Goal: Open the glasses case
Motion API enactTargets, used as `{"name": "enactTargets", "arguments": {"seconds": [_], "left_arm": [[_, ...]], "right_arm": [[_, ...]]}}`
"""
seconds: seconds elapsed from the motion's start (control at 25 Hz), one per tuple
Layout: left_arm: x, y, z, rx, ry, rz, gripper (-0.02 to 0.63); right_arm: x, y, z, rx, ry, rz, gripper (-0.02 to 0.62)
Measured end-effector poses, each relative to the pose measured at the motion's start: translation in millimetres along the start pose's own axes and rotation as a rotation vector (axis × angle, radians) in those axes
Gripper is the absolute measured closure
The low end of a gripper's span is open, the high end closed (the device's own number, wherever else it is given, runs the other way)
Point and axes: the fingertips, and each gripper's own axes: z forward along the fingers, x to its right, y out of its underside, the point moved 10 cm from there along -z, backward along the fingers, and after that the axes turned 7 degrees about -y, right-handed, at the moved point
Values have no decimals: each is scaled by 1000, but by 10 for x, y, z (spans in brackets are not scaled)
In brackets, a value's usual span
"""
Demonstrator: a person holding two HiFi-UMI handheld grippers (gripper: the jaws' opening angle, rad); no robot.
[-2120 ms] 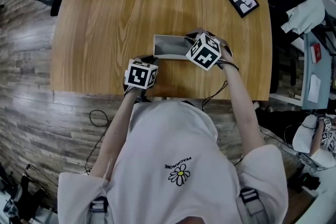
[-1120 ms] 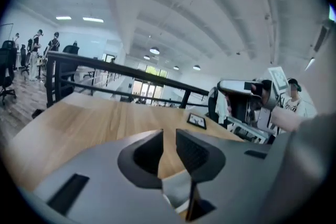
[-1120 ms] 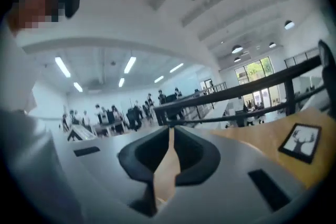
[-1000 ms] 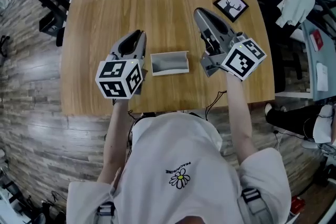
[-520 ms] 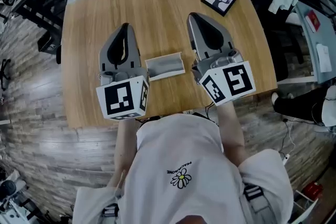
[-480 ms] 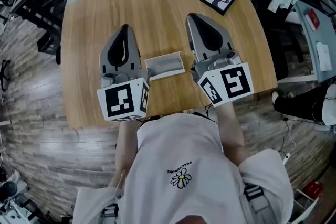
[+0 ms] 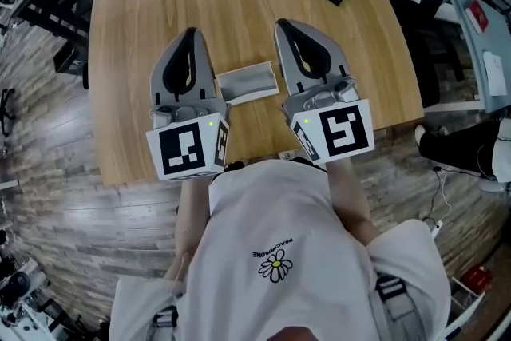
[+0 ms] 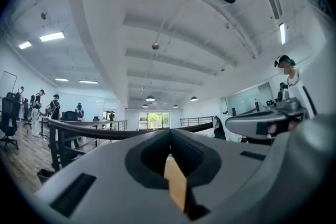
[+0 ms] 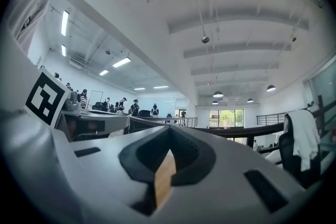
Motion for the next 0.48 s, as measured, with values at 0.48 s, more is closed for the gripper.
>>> {"name": "enactTargets", "arguments": {"seconds": [0.48], "left_arm": [[-24,18,-111,-9,-7,-16,591]], "right_arm": [[-78,-10,-35,-19,-18,-9,589]]}}
